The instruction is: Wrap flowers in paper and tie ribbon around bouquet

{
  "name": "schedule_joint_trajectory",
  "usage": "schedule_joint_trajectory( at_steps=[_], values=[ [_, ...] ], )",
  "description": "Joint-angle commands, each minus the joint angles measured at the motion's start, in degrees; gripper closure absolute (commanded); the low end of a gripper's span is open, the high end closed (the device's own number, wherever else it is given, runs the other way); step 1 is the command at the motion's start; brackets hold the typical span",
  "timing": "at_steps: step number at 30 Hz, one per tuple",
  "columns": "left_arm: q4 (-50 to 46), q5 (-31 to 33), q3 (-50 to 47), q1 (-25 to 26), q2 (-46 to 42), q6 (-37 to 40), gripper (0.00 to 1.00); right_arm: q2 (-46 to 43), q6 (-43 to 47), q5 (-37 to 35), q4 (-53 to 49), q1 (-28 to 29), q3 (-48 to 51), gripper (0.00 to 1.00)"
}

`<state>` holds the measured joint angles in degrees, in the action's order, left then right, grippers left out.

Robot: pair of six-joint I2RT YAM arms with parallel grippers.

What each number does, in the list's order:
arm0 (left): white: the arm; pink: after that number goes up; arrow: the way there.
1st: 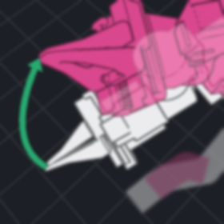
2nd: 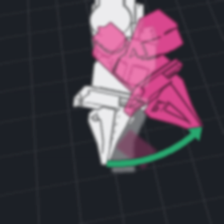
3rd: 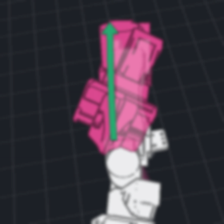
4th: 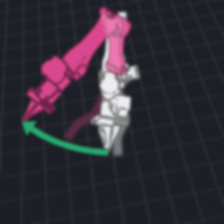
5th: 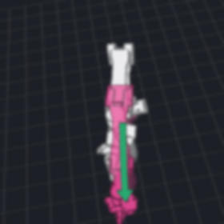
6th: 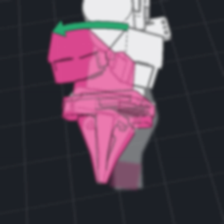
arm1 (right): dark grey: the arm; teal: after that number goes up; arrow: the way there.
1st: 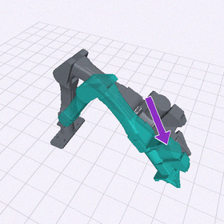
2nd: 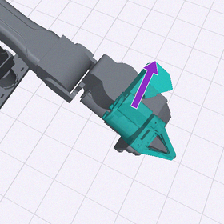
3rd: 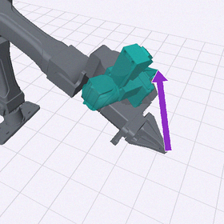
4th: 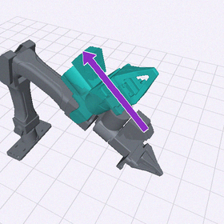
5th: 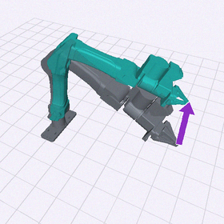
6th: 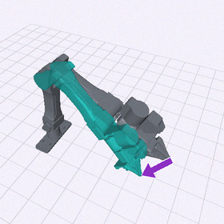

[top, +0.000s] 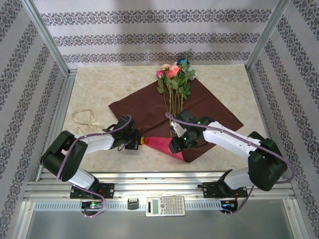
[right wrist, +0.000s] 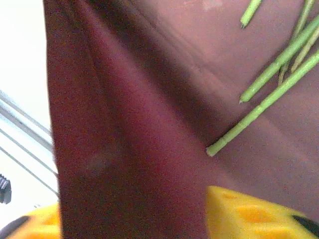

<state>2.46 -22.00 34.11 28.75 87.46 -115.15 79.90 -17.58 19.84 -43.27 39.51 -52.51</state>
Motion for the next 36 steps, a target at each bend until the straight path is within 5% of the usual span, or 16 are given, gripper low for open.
schedule_joint_trajectory(
  at_steps=[1,5,22,29,36],
  values=[
    [-0.33,-0.08,0.06,-0.54,-1.92,-2.14,1.0,0.79,0.54,-2.57,1.14,-0.15,-1.72,0.71],
    [-6.55,0.6,-0.8,-0.37,-7.42,-0.56,1.0,1.34,3.99,-2.49,0.34,-0.05,-5.6,0.99],
    [-23.4,3.46,-7.32,4.56,-24.94,-0.19,1.0,-2.2,7.74,-0.63,-4.48,4.46,-6.9,1.0],
    [-20.14,5.82,-7.44,4.47,-24.44,-0.46,0.62,5.12,11.6,-4.6,-5.85,2.51,-14.92,1.0],
    [-27.86,9.48,-1.66,4.12,-26.06,4.93,0.49,12.23,14.28,-6.71,-5.58,-0.35,-20.83,1.0]
  ],
)
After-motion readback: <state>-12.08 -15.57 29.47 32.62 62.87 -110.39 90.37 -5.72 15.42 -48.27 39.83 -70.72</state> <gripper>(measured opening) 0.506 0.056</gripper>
